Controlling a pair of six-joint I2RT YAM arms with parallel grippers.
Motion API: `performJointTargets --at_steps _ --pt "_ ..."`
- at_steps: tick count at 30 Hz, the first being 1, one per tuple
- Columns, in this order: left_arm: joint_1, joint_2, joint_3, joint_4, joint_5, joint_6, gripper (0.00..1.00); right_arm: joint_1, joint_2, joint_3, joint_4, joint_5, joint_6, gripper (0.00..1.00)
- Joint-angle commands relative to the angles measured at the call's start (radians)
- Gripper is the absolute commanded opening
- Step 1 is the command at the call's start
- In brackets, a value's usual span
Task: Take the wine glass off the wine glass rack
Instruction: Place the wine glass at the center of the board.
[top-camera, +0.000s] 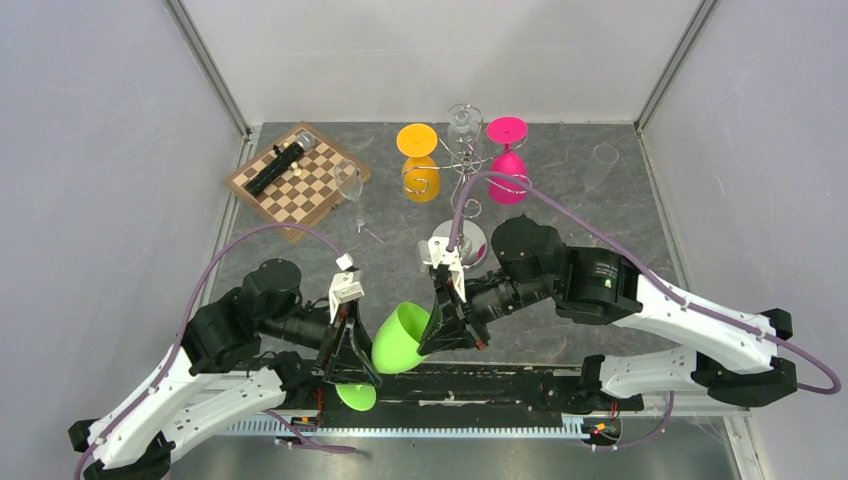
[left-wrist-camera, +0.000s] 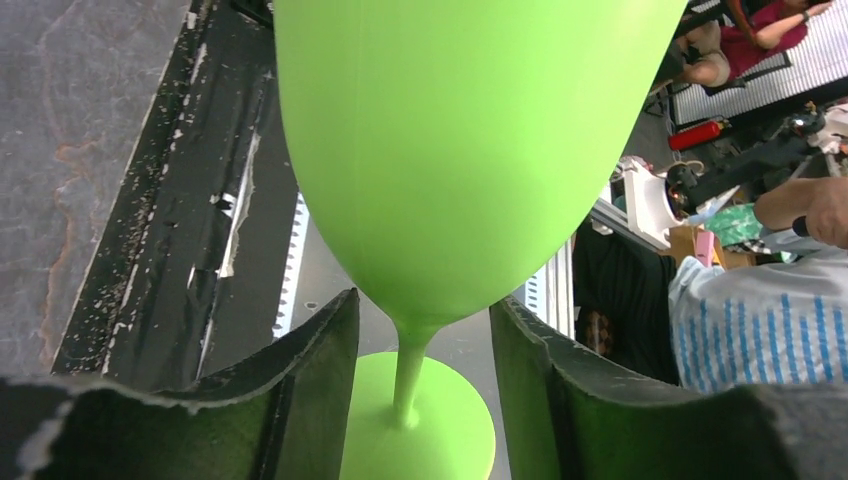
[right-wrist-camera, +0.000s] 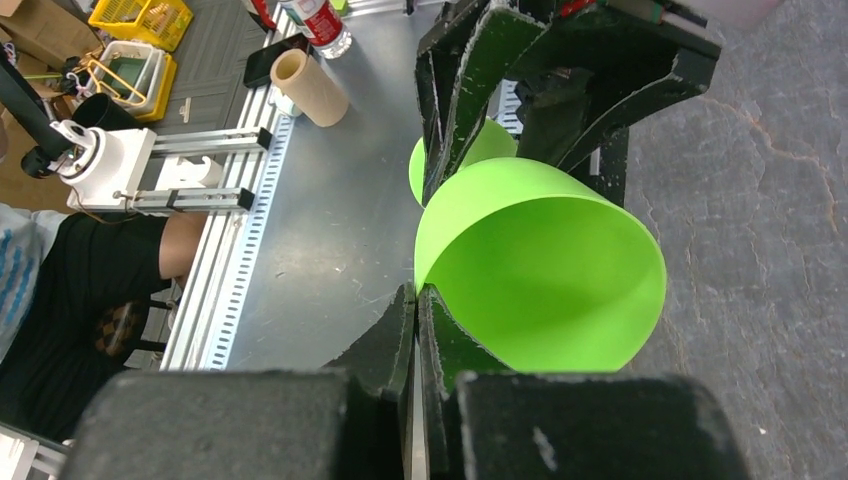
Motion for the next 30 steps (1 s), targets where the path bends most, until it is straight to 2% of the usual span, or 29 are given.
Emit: performJointTargets --at_steps 1,8,11,22,25,30 --pt "0.002 0.016 0.043 0.024 -0.083 0.033 0.60 0.003 -0.034 -0.019 -0.003 0.039 -0.003 0.00" --pt "0.002 0.007 0.051 0.043 -0.279 0.009 0.70 0.003 -0.133 -0.119 -0.057 0.156 0.005 0.00" --pt "0.002 0.018 0.050 0.060 -0.346 -0.012 0.71 0.002 -0.175 -0.163 -0.081 0.236 0.021 0.00" --pt "0.002 -0.026 0.015 0.108 -0.607 -0.088 0.76 -0.027 -0.278 -0.234 -0.288 0.663 0.091 0.00" --pt "0.002 -0.035 -0.005 0.120 -0.627 -0.098 0.77 -0.099 -0.288 -0.262 -0.323 0.700 0.086 0.00" --pt "0.002 -0.050 -0.038 0.145 -0.629 -0.117 0.77 -0.295 -0.303 -0.283 -0.357 0.694 0.041 0.00"
